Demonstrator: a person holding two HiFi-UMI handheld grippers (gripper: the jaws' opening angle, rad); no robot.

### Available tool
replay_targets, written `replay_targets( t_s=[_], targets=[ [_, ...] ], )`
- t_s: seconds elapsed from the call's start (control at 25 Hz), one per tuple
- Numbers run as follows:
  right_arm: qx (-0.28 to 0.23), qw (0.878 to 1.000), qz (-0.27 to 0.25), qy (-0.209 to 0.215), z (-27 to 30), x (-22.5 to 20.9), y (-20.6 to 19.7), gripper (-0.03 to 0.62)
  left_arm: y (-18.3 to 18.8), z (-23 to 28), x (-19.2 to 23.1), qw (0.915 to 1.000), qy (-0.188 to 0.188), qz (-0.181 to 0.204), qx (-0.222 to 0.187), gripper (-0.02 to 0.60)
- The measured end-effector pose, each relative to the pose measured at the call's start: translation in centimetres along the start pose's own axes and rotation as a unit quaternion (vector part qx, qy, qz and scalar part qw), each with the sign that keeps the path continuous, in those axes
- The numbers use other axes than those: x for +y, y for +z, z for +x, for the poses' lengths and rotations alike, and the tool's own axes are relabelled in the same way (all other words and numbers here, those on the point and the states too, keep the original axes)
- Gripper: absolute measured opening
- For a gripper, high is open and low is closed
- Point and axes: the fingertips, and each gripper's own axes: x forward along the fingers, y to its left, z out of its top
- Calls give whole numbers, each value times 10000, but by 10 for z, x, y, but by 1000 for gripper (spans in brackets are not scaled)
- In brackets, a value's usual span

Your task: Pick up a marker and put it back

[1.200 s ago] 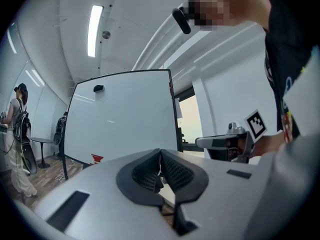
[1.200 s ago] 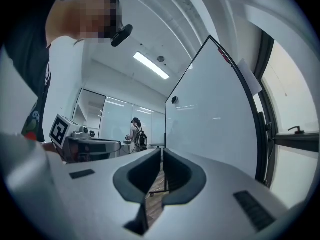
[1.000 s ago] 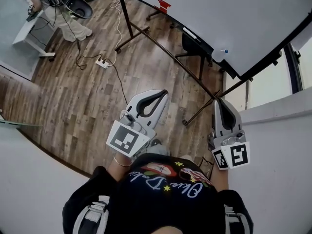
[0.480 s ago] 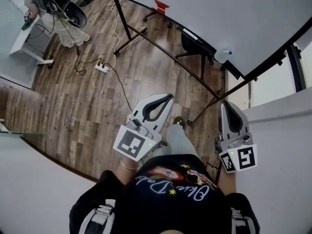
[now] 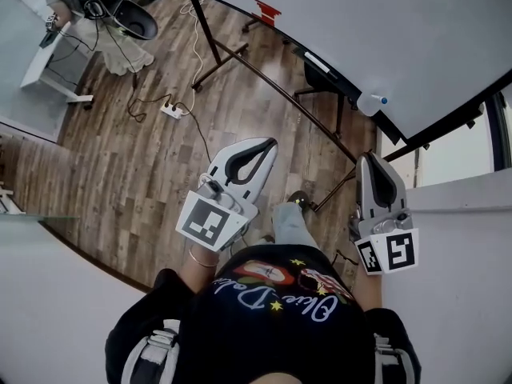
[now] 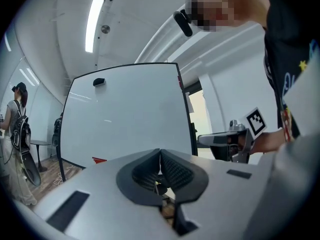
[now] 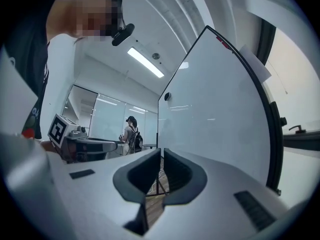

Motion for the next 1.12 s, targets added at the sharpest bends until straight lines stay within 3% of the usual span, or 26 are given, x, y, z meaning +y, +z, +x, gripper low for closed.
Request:
replay_targets(
  t_s=[0.8, 1.12],
  targets=[
    [234, 9951, -65, -957, 67, -125, -24, 21, -13, 161, 54, 9968, -787, 105, 86, 4],
    [303, 9918, -115, -1233, 70, -156, -29, 66, -13, 203, 46, 9931, -1163, 167, 23, 5]
  ],
)
